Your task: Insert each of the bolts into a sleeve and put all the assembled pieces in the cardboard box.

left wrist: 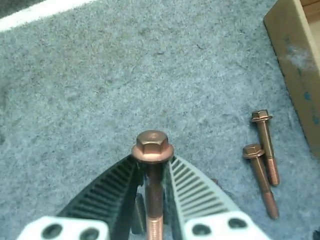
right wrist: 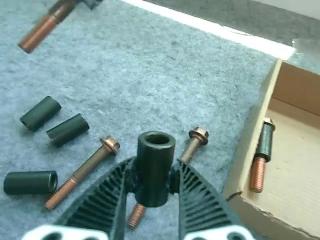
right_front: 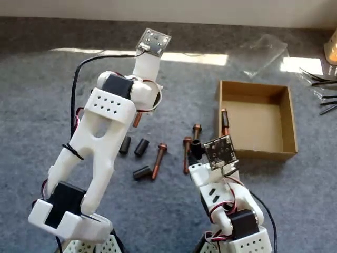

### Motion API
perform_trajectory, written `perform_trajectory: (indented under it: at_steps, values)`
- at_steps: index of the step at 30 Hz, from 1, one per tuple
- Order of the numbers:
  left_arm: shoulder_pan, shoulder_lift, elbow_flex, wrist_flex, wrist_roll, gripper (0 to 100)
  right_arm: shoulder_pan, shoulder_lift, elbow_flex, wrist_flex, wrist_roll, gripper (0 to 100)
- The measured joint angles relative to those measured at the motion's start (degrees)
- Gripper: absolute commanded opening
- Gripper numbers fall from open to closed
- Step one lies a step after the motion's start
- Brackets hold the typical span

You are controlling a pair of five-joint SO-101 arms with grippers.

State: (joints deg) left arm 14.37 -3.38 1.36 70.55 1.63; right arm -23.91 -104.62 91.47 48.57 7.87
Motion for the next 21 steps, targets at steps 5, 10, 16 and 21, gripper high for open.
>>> perform_trajectory:
  at_steps: [5, 10, 16, 21]
  values:
    - [0.26, -5.01, 4.84, 0.35, -0.18, 0, -2.02, 0.09, 4.22, -11.78, 0.00, 0.5]
    - [0.09, -13.71, 12.04, -0.62, -5.27, 0, -2.20, 0.09, 4.22, -18.11, 0.00, 0.5]
    - [0.18, -24.70, 21.63, -7.21, -6.59, 0, -2.99, 0.09, 4.22, -24.35, 0.00, 0.5]
    - [0.09, -31.91, 27.16, -11.69, -6.59, 0, -8.79, 0.09, 4.22, -29.27, 0.00, 0.5]
